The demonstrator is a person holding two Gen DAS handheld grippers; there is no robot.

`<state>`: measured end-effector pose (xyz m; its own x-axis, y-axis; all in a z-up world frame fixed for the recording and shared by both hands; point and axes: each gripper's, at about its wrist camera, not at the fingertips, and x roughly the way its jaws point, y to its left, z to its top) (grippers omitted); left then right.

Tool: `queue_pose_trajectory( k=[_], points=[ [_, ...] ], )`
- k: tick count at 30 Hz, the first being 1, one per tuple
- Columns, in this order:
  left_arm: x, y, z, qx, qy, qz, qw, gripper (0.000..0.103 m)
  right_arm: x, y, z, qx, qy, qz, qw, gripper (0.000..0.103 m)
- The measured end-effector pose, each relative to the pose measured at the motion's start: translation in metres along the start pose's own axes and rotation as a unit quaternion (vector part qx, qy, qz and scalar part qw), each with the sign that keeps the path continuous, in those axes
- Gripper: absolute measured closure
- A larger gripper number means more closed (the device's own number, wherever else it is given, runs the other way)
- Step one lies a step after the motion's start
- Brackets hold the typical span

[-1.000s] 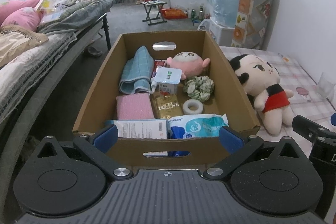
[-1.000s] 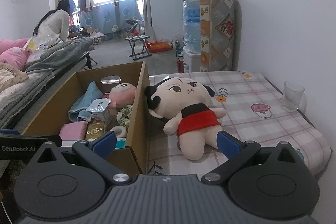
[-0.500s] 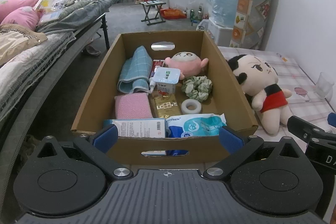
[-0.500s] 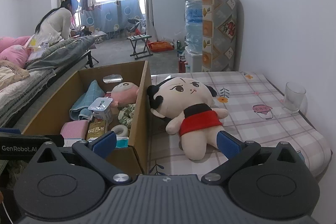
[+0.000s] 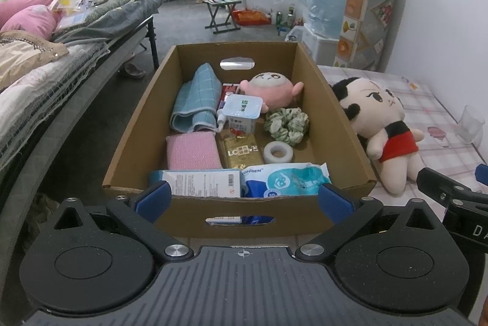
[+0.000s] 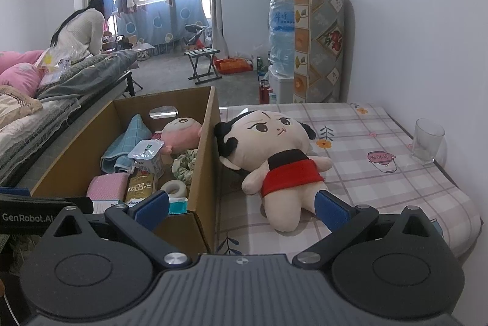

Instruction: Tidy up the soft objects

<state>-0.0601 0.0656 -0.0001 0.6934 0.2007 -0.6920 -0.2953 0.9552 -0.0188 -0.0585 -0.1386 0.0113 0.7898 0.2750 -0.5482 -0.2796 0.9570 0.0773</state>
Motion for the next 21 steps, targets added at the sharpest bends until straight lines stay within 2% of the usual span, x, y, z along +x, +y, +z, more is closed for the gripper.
queue_pose_trajectory(
  k=[21],
  points=[
    [0.0026,-0.0001,-0.0035,-0.002,0.006,-0.001,1.0,0.0,0.0028,0.0005,-0.0009,0.0,0.003,0.001,1.0,0.022]
  ],
)
